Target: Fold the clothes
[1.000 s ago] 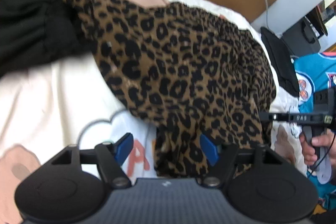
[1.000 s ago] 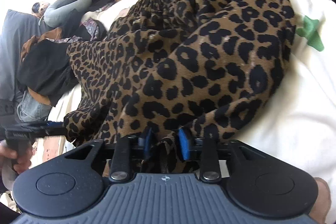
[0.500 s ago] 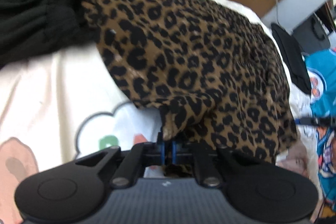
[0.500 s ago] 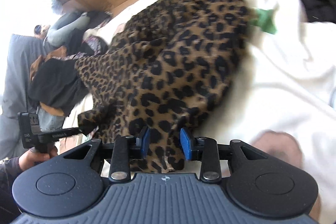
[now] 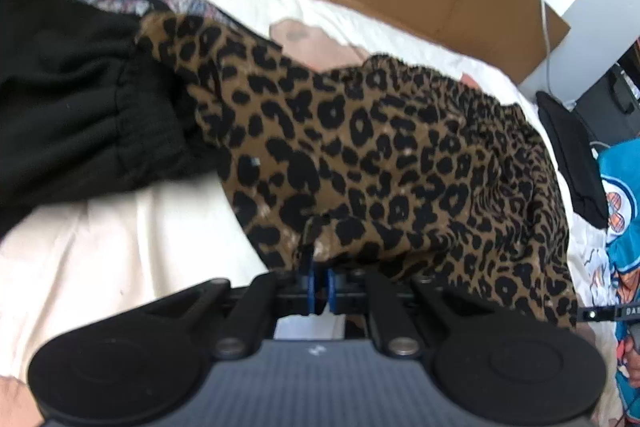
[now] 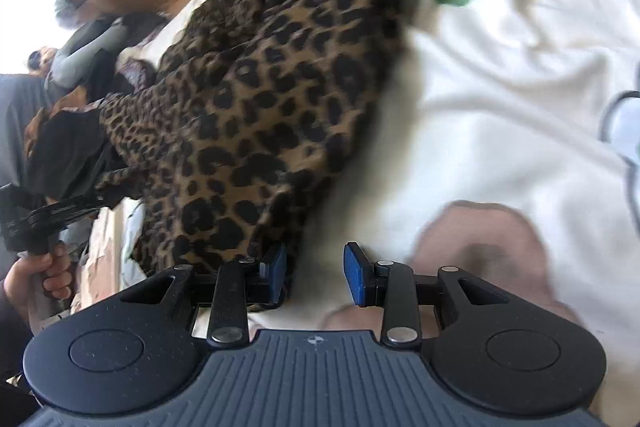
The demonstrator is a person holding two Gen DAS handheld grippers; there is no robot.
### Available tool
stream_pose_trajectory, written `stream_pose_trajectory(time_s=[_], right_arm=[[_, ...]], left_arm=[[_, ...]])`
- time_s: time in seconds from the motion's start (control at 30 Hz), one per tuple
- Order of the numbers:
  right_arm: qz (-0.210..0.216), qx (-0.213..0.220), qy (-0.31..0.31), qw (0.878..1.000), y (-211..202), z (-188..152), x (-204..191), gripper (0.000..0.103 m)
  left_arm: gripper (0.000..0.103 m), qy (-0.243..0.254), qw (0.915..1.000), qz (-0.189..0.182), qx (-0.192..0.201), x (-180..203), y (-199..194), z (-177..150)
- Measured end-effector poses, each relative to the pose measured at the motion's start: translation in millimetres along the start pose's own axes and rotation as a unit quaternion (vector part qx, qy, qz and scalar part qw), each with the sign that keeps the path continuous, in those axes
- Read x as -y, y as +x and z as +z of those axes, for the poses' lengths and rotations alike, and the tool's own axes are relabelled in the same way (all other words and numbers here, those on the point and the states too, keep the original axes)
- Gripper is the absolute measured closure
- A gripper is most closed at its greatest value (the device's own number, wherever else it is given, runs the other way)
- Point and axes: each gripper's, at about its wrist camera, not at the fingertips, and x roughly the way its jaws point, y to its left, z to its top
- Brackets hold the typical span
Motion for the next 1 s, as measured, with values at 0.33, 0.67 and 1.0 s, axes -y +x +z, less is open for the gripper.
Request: stream_pose_trajectory(time_s=[0.33, 0.67, 1.0], right_arm=[[0.009, -0.012, 0.042, 0.999, 29, 11, -12, 0.046], [0.059, -0.016, 0.090, 0.994, 23, 16, -10, 0.099], [-0.022, 0.013, 0.073, 0.997, -65, 1, -1, 0.101]], left_arm=[[0.047, -0.003, 0.9973, -0.031, -0.066, 14, 16, -38], [0.076, 0.004, 0.9952, -0.043, -0.088, 21, 25, -41], [0.064, 0.011, 0.9923, -0.063, -0.106, 40, 31, -44]])
